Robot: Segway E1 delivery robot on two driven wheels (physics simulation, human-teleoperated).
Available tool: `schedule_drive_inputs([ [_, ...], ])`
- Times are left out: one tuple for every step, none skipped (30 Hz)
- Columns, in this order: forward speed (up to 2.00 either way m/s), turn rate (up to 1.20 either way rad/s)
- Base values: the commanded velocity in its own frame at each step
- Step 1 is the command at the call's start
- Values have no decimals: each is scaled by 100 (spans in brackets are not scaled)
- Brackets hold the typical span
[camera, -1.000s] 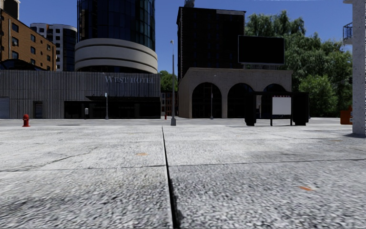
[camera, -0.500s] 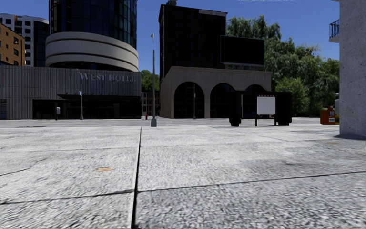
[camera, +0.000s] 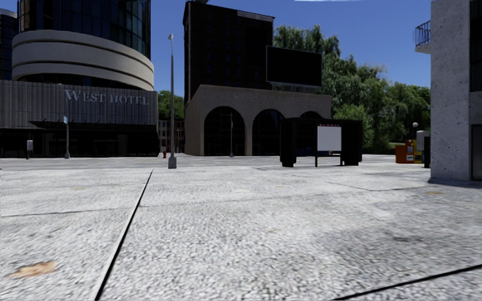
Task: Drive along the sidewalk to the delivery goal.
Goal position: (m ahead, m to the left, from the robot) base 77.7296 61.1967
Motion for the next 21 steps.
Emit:
schedule_drive_inputs([
  [200, -33],
  [200, -33],
  [200, -33],
  [200, -33],
  [200, -33],
  [200, -33],
  [200, -33],
  [200, -33],
  [200, -33],
  [200, -33],
  [200, -33],
  [200, -33],
  [200, -33],
  [200, -33],
  [200, -33],
  [200, -33],
  [200, -33],
  [200, -33],
  [200, -33],
  [200, -33],
  [200, -33],
])
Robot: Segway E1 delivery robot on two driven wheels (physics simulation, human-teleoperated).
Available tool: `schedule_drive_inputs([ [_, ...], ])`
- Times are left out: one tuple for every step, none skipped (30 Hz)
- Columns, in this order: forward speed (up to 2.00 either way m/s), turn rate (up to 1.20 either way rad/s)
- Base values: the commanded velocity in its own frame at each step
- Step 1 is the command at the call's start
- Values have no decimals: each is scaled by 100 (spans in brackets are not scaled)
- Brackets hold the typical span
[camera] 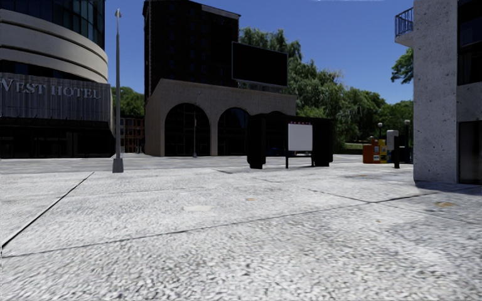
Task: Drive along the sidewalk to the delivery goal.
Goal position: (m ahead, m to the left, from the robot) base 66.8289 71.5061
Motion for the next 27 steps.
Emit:
schedule_drive_inputs([
  [200, -33],
  [200, -33],
  [200, -33],
  [200, -33],
  [200, -33],
  [200, -33],
  [200, -33],
  [200, -33],
  [200, -33],
  [200, -33],
  [200, -33],
  [200, -33],
  [200, -33],
  [200, -33],
  [200, -33],
  [200, -33],
  [200, -33],
  [200, -33],
  [200, -33],
  [200, -33],
  [200, -33],
  [200, -33],
  [200, -33],
  [200, -33],
  [200, -33],
  [200, -33],
  [200, -33],
])
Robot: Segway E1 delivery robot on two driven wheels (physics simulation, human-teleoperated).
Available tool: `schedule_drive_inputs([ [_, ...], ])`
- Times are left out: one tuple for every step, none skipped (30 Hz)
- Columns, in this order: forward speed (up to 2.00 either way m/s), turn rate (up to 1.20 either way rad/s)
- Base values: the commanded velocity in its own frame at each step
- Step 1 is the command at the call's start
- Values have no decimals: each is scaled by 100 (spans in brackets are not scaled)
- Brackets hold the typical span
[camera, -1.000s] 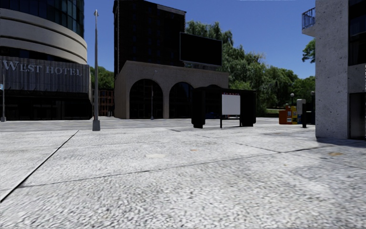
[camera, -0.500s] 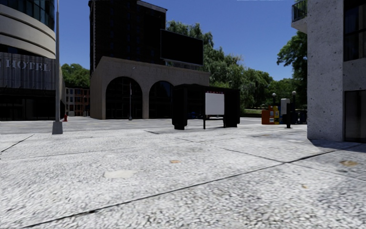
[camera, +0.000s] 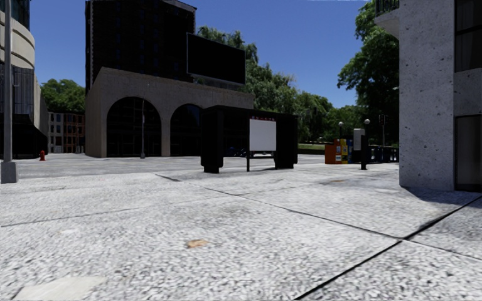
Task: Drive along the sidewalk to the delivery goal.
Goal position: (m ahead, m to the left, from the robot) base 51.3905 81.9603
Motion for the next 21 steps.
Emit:
schedule_drive_inputs([
  [200, -33],
  [200, -33],
  [200, -33],
  [200, -33],
  [200, -33],
  [200, -33],
  [200, -33],
  [200, -33],
  [200, -33],
  [200, -33],
  [200, -33],
  [200, -33],
  [200, -33],
  [200, -33],
  [200, -33],
  [200, -33],
  [200, -33],
  [200, -33],
  [200, -33],
  [200, -33],
  [200, -33],
])
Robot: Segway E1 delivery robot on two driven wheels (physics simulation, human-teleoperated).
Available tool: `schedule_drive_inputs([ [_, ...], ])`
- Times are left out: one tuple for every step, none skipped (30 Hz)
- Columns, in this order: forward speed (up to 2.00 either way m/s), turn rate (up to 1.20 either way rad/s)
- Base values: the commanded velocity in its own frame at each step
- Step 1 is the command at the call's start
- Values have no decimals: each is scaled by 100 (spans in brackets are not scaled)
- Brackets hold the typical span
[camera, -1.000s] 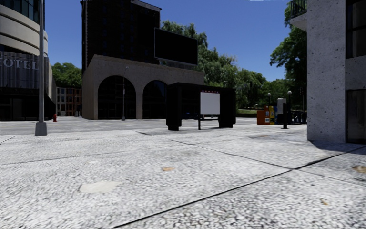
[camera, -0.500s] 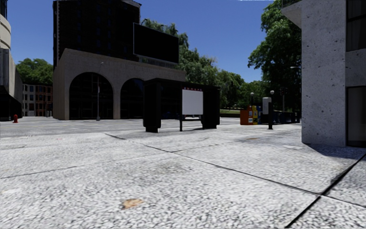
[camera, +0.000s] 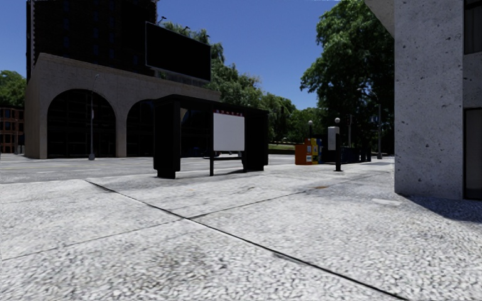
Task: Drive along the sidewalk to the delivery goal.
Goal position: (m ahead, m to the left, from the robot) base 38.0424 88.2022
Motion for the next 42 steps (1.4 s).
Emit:
schedule_drive_inputs([
  [200, -33],
  [200, -33],
  [200, -33],
  [200, -33],
  [200, -33],
  [200, -33],
  [200, -33],
  [200, -33],
  [200, -33],
  [200, -33],
  [200, -33],
  [200, -33],
  [200, -33],
  [200, -33],
  [200, -33],
  [200, -33],
  [200, -33],
  [200, -33],
  [200, -33],
  [200, -33],
  [200, -33],
  [200, -33],
  [200, -33],
  [200, -33],
  [200, -33],
  [200, -33],
  [200, -33],
  [200, -33],
  [200, -33],
  [200, -33],
  [200, -33],
  [200, -33],
  [200, -33],
  [200, -33],
  [200, -33],
  [200, -33],
  [200, -33],
  [200, -33],
  [200, -33],
  [200, -33],
  [200, -33],
  [200, -33],
])
